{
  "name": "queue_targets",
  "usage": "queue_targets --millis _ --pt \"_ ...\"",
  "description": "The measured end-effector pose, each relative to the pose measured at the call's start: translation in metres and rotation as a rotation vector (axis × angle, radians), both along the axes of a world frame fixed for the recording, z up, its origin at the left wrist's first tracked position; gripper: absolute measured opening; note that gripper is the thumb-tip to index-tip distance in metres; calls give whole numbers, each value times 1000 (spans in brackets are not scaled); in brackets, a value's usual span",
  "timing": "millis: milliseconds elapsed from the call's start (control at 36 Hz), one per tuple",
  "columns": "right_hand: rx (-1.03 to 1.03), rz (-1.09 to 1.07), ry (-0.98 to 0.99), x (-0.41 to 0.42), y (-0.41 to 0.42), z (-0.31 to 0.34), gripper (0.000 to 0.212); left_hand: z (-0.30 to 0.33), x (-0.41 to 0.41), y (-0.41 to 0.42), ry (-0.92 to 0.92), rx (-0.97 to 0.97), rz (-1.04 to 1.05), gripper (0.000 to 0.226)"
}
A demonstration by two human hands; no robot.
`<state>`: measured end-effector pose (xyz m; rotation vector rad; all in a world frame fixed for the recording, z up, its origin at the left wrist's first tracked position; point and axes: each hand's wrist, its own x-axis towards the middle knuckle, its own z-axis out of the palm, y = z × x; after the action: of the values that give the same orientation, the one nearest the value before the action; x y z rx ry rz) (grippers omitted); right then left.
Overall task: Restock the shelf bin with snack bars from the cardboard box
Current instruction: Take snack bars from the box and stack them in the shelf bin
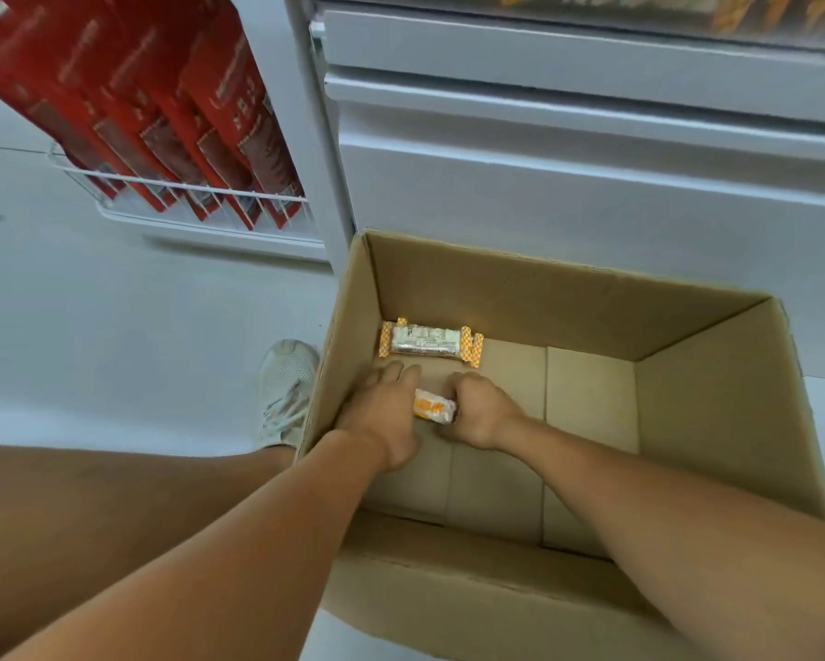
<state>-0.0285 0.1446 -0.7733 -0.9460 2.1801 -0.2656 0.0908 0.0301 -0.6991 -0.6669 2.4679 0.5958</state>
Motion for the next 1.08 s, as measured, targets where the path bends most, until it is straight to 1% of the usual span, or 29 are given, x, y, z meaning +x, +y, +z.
queue_targets --millis 56,83,139,167,194,222,250,278,306,333,361,389,444,500,583,611,667,694,722,750,778,806,833,861,917,972,1000,1028,1083 --pt "-58 -94 -268 -6 4 5 23 -4 0 1 9 -31 -65 83" --pt "-82 -168 -442 -12 7 11 21 -4 -1 2 -10 -62 -103 79" --pt "-98 -285 -804 -23 10 31 25 -6 -3 2 -60 -101 -141 59" --pt "-104 -323 -956 -30 11 42 25 -7 -4 3 -78 -81 -106 47" --pt "-133 -355 -1041 -37 9 49 24 -7 -5 4 -85 -32 -37 38" --pt "-192 -390 -1051 -44 6 57 24 -7 -6 6 -82 42 66 31" --pt "-257 -427 -969 -50 1 60 24 -7 -8 8 -69 127 189 26" --pt "-314 -450 -810 -55 -5 60 21 -7 -10 10 -57 204 313 24" --pt "-350 -442 -601 -57 -11 58 20 -5 -13 13 -46 265 421 24" --pt "-369 -386 -387 -58 -17 55 22 -4 -15 14 -45 300 501 26" --pt "-360 -269 -202 -58 -22 51 30 -3 -17 16 -51 312 552 32" --pt "-317 -119 -69 -56 -27 47 40 -3 -18 18 -68 303 581 41" --pt "-181 120 81 -49 -34 41 58 -3 -18 20 -99 294 631 58" --pt "-86 140 153 -41 -36 31 65 -6 -15 21 -130 317 691 65" --pt "-63 78 254 -30 -31 21 66 -13 -9 21 -145 362 754 61" --pt "-48 83 301 -28 -28 19 64 -15 -7 22 -140 393 804 56" --pt "-19 94 352 -28 -21 18 54 -21 -7 23 -90 526 993 43" --pt "-14 77 319 -30 -19 20 47 -22 -9 23 -45 607 1103 35" --pt "-28 11 226 -32 -16 23 37 -22 -11 23 -3 687 1185 26" --pt "-77 -118 72 -36 -13 29 24 -21 -13 22 42 759 1243 17" --pt "-137 -292 -136 -39 -10 37 12 -21 -16 21 99 815 1293 11" --pt "-171 -471 -367 -43 -5 45 7 -18 -18 19 163 863 1347 7" --pt "-192 -602 -593 -47 3 54 10 -17 -20 17 211 901 1392 9" --pt "-197 -653 -781 -51 11 62 13 -14 -22 16 246 930 1420 11" --pt "-212 -661 -1062 -59 29 72 29 -7 -25 14 278 990 1433 22" --pt "-227 -654 -1210 -62 43 80 40 1 -28 13 313 1160 1401 51" --pt "-231 -642 -1232 -61 46 85 40 5 -31 13 334 1246 1345 62" --pt "-232 -615 -1226 -58 47 88 36 9 -32 14 341 1282 1270 68" --pt "-227 -548 -1153 -47 44 93 31 17 -34 19 325 1237 1145 61"
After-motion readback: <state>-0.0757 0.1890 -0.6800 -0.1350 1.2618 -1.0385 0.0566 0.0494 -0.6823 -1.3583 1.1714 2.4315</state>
